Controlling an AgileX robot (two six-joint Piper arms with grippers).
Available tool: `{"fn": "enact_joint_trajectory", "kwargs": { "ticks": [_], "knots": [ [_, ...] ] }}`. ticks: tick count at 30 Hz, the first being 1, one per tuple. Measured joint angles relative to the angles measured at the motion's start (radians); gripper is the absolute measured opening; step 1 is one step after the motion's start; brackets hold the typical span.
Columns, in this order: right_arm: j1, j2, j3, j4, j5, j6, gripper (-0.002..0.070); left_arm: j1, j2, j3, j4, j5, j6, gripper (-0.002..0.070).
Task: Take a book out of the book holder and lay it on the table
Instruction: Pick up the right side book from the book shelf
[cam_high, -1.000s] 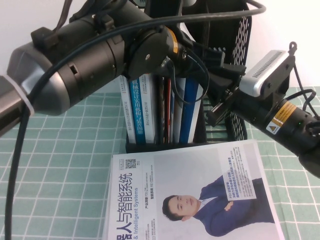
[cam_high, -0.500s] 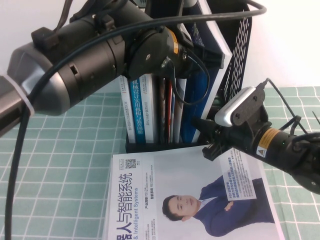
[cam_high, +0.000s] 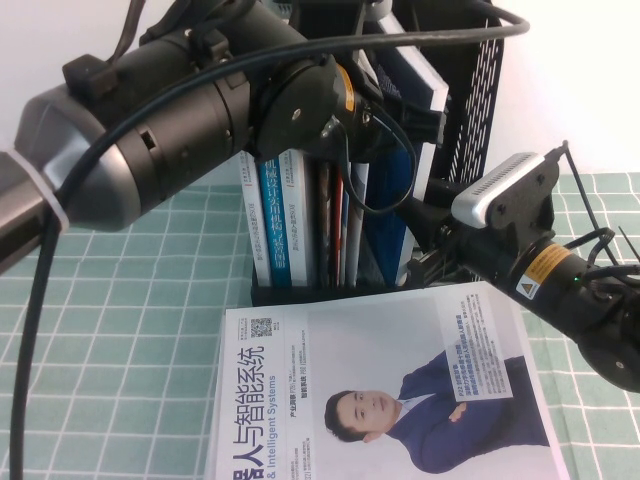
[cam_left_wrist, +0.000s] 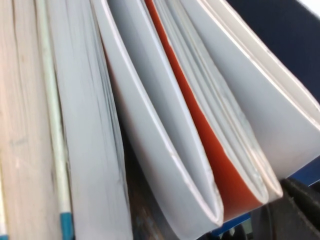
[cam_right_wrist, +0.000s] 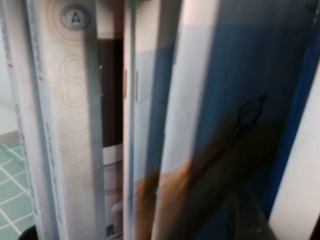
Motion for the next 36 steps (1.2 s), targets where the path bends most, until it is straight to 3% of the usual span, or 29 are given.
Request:
{"fn": "enact_joint_trajectory", "kwargs": {
  "ticks": [5,9,19,28,36],
  "knots": [
    [0.000,0.000,0.000,0.012,-0.006,0.006,0.0232,0.000,0.000,0.000,0.000,0.002,0.000,-0.0001],
    [0.000,0.001,0.000,0.024,-0.007,0.031,0.0161,0.000,0.000,0.000,0.000,0.002,0.000,-0.0001],
    [0.007,-0.030,0.004,0.081,0.032,0.041,0.0139,0.000,-0.056,0.000,-0.017,0.056,0.054,-0.0001],
    [0.018,-0.215,0.017,0.172,0.092,-0.021,0.0144,0.000,-0.238,0.000,-0.050,0.062,0.139,-0.0001],
    [0.001,-0.505,0.018,0.201,0.116,-0.137,0.0130,0.000,-0.425,0.000,-0.057,0.205,0.223,-0.0001]
  ]
}}
